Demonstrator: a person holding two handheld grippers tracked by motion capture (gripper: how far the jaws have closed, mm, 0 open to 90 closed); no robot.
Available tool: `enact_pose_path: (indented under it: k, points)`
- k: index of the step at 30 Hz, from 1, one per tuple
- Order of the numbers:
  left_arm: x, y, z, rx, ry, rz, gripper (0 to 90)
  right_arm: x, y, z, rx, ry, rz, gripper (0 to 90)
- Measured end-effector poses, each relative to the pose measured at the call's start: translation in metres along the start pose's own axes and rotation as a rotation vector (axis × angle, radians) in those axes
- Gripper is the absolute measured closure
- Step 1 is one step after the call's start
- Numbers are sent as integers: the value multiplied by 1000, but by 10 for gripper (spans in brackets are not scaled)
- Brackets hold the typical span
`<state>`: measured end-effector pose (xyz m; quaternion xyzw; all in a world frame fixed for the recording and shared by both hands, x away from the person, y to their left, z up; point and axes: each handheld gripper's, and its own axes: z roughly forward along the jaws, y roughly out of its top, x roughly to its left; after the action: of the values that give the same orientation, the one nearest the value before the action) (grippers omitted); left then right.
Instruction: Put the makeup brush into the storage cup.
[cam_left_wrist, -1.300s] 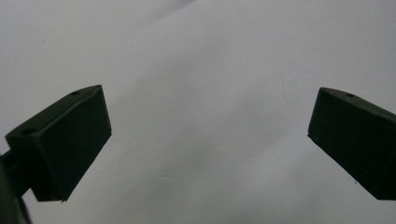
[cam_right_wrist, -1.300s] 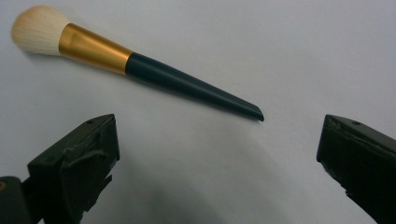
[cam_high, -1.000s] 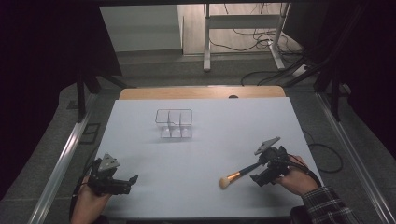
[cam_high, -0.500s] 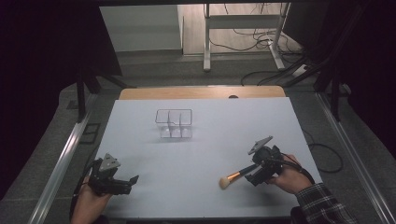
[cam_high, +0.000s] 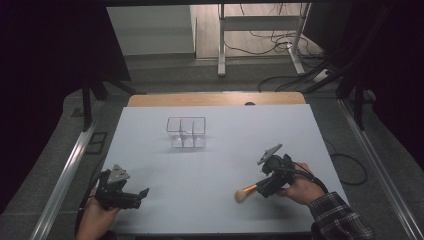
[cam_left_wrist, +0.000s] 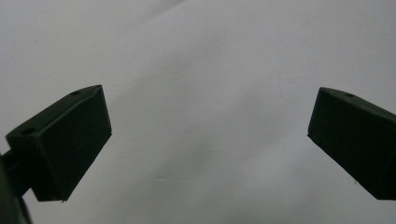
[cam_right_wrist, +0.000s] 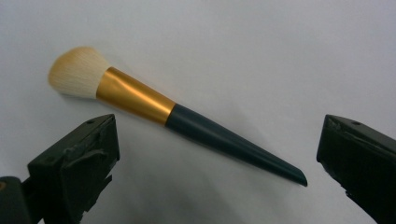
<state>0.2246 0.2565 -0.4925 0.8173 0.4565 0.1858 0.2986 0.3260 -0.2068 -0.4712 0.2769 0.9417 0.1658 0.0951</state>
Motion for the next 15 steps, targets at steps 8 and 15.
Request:
enact_pose_path:
  k: [8, 15]
  points:
    - [-1, 0, 0, 3, -2, 5, 1, 4, 7, 3, 10, 13, -23, 0]
    - [-1, 1, 1, 3, -6, 6, 1, 7, 8, 8, 27, 29, -43, 0]
